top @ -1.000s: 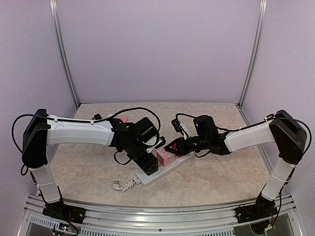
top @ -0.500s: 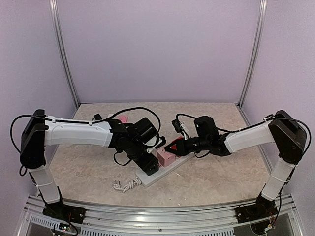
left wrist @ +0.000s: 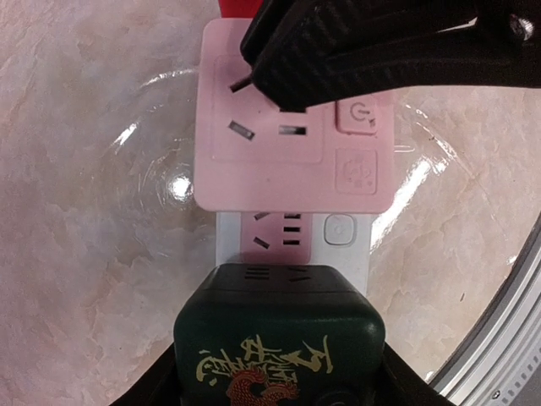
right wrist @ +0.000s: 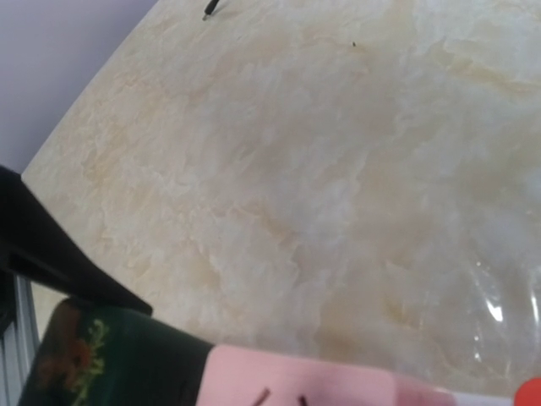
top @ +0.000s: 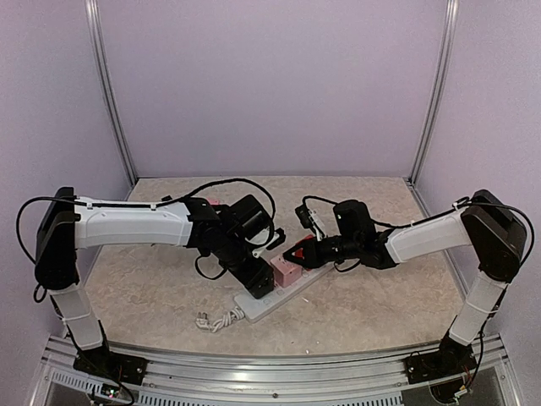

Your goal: Pull the plug off the socket

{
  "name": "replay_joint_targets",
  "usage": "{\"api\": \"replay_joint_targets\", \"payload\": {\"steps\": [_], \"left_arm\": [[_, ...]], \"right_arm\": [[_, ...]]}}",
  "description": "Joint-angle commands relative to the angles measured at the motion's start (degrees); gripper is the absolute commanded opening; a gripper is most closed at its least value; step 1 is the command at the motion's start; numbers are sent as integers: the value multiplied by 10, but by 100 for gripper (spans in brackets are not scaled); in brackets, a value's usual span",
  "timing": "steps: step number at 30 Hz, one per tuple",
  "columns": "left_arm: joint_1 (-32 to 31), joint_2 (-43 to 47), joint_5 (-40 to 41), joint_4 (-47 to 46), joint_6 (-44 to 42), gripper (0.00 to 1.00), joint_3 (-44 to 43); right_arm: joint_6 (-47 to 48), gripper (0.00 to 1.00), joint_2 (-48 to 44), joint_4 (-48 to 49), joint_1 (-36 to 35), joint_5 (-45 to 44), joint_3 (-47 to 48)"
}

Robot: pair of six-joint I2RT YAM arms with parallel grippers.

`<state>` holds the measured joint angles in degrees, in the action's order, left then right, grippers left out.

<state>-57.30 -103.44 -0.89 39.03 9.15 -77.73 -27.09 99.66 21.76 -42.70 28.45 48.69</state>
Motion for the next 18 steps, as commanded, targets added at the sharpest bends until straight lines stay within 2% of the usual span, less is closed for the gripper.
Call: {"api": "replay_joint_targets", "payload": {"steps": [1, 6, 9, 18], "left_arm": [[-3, 25, -3, -12, 14, 16, -37], [11, 41, -4, -11, 14, 16, -21], [39, 76, -30, -42, 19, 16, 14], [133, 159, -69, -101, 58, 16, 93]], "right_arm": [[0, 10, 23, -78, -5, -19, -26], [-1, 11, 25, -74, -5, -15, -25], [-3, 13, 24, -68, -5, -3, -23], [1, 29, -14, -95, -5, 2, 15]]}}
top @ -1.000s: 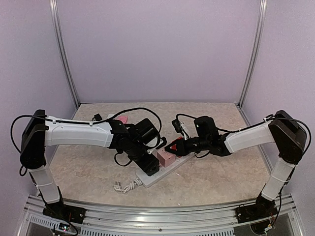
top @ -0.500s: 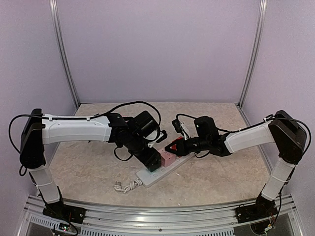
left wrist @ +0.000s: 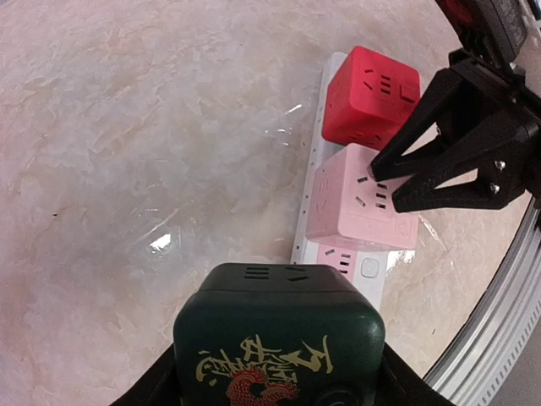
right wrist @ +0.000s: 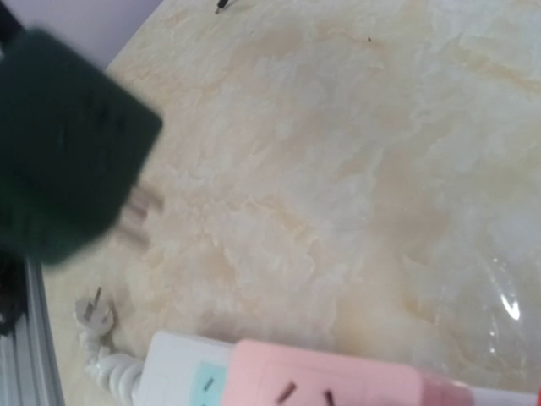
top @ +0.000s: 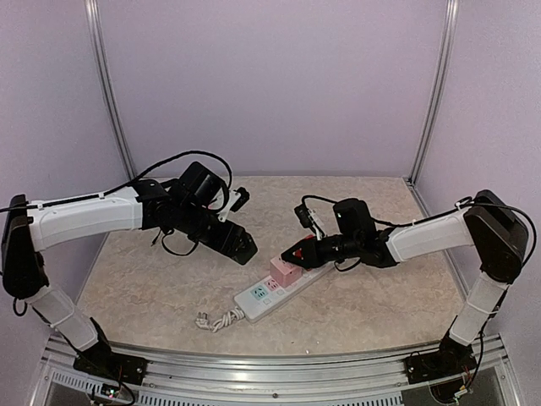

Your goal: Pull the plug off the socket

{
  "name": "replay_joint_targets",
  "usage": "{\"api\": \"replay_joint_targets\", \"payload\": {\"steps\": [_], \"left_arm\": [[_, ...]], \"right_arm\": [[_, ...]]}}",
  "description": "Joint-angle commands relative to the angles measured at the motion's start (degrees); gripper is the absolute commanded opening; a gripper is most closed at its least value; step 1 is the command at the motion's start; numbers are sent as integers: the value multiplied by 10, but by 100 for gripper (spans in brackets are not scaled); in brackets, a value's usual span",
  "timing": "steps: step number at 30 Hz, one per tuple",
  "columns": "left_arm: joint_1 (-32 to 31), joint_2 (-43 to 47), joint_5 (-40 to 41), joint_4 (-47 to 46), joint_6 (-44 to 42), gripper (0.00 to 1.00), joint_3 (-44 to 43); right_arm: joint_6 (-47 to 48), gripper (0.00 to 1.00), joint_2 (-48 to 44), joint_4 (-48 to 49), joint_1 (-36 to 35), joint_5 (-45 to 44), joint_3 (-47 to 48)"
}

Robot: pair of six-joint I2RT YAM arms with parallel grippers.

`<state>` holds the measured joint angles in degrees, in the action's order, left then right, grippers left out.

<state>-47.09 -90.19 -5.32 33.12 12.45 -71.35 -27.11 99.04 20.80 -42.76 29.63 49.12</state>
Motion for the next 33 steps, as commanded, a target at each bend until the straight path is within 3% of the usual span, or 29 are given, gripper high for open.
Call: {"api": "replay_joint_targets", "payload": {"steps": [1, 5, 17, 24, 33], "left_arm": [[44, 33, -28, -48, 31, 16, 40], [87, 54, -43, -74, 54, 16, 78], [96, 65, -42, -98, 75, 19, 107], [111, 68, -59, -118, 87, 20, 131], [185, 91, -110, -191, 127, 20, 209]], "right_arm": [[3, 31, -13, -91, -4, -10, 18], [15, 41, -28, -117, -4, -10, 45], [62, 71, -44, -192, -4, -10, 138], [67, 74, -66, -203, -1, -17, 145], [63, 75, -110, -197, 14, -22, 102]]}}
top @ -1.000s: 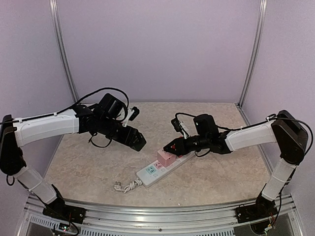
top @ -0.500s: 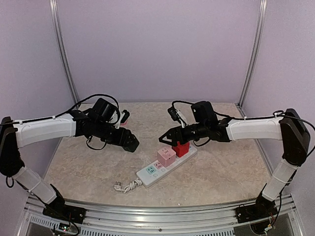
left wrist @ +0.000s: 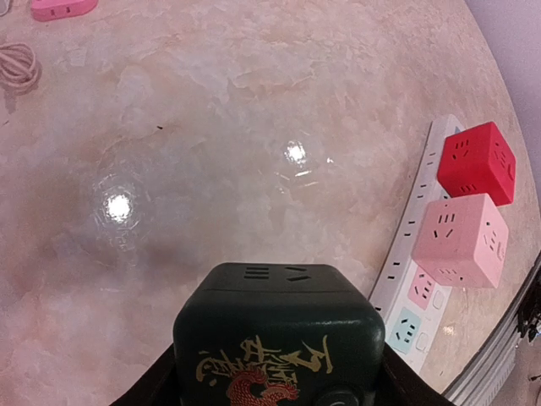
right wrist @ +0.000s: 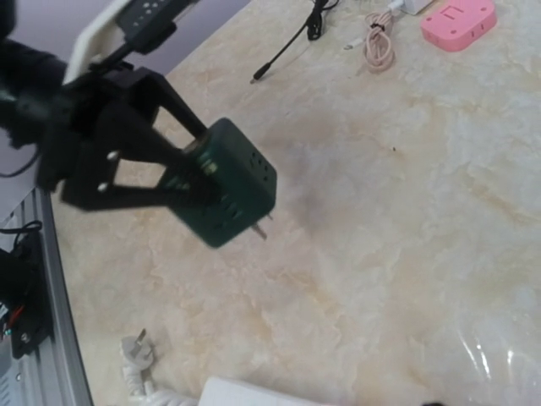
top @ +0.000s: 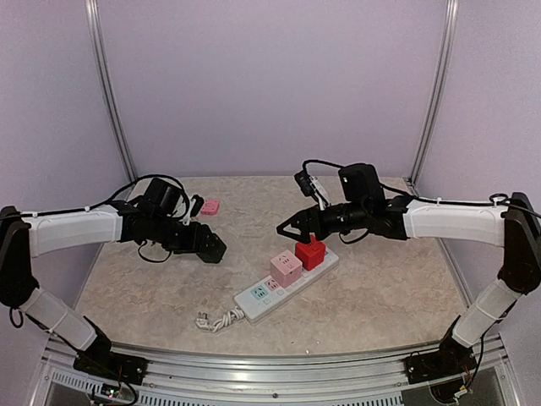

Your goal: Pull the plug off the socket

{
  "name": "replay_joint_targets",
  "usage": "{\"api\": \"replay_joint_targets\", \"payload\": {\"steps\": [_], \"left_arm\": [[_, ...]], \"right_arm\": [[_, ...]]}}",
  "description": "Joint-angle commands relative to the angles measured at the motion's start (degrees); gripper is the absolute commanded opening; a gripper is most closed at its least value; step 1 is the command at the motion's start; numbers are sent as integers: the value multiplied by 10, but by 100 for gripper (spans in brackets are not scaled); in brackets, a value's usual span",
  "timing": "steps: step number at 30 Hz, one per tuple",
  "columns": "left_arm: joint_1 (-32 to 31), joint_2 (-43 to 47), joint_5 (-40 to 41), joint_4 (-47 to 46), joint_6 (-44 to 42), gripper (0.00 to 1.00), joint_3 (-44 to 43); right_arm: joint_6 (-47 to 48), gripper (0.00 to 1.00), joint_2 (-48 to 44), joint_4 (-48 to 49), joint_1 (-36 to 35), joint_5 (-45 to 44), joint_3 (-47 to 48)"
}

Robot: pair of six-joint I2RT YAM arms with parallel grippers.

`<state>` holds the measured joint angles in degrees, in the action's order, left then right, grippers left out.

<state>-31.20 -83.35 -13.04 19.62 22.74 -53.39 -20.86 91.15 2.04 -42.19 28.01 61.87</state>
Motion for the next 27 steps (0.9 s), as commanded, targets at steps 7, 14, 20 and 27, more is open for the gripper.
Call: {"api": "replay_joint_targets", "payload": {"steps": [7, 14, 20, 27], "left_arm": [[83, 23, -67, -114, 46, 20, 81], [162, 17, -105, -172, 61, 23, 106], [202, -21, -137, -211, 70, 24, 101], [227, -70, -166, -248, 77, 25, 93]], "right_arm": [[-1, 75, -42, -4, 19, 2, -52], [-5, 75, -41, 7, 20, 8, -66], [-3, 75, -36, 6, 22, 10, -71], [-3, 75, -35, 9, 26, 12, -77]]}}
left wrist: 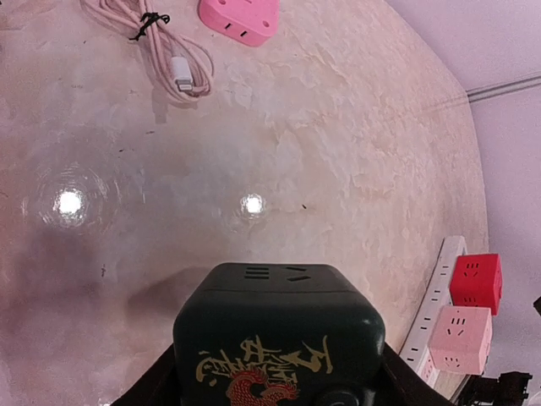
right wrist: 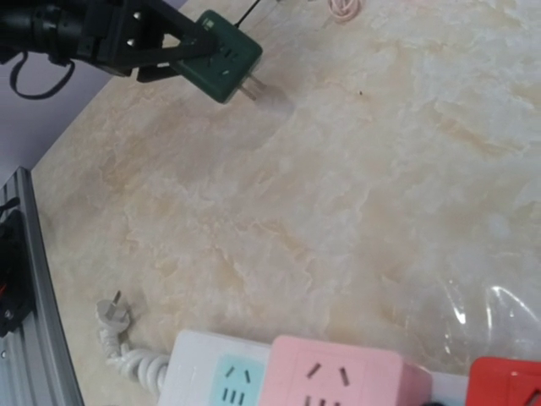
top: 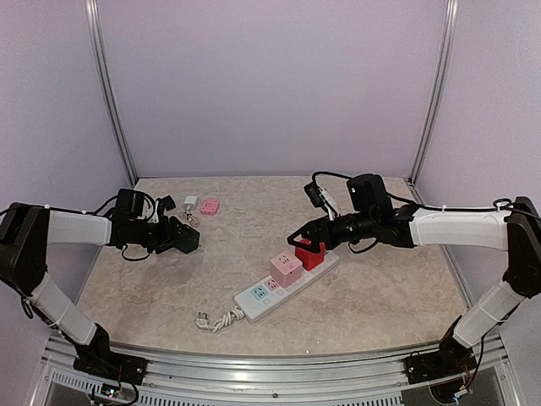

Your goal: Pull the plug off the socket

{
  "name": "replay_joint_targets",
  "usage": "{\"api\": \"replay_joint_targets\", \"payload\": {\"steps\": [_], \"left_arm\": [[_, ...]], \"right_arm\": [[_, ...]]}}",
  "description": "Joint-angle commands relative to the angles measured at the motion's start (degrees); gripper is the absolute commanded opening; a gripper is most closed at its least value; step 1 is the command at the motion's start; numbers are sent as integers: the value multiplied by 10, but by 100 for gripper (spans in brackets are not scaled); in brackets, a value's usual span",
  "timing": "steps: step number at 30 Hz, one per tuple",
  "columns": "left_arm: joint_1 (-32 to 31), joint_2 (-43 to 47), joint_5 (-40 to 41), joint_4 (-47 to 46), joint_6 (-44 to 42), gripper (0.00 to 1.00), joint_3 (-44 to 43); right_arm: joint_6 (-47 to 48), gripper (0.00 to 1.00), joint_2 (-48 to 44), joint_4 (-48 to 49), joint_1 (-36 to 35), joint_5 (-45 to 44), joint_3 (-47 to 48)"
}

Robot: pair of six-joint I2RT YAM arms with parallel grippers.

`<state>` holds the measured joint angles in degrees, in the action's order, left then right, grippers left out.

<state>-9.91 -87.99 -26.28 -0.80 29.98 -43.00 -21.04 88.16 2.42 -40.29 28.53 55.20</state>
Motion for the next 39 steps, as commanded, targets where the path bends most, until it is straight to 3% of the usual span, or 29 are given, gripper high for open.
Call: {"api": "replay_joint_targets", "payload": {"steps": [1, 9, 15, 19, 27, 39], "left_arm": [[14, -28, -33, -44, 2, 25, -14], [26, -90, -37, -37, -10, 32, -53], [32, -110, -17, -15, -11, 54, -71], [42, -108, -8, -11, -6, 60, -67], [52, -105, 2, -3, -12, 81, -59], [54, -81, 33, 38, -26, 82, -49]], "right_arm": [[-1, 75, -5, 6, 7, 7, -10], [0, 75, -1, 6, 12, 6, -17], [0, 75, -12, 2, 24, 8, -29], [-1, 75, -23, 3, 34, 8, -40], [-3, 75, -33, 4, 44, 12, -52], [-8, 75, -29, 13, 46, 19, -57]]}}
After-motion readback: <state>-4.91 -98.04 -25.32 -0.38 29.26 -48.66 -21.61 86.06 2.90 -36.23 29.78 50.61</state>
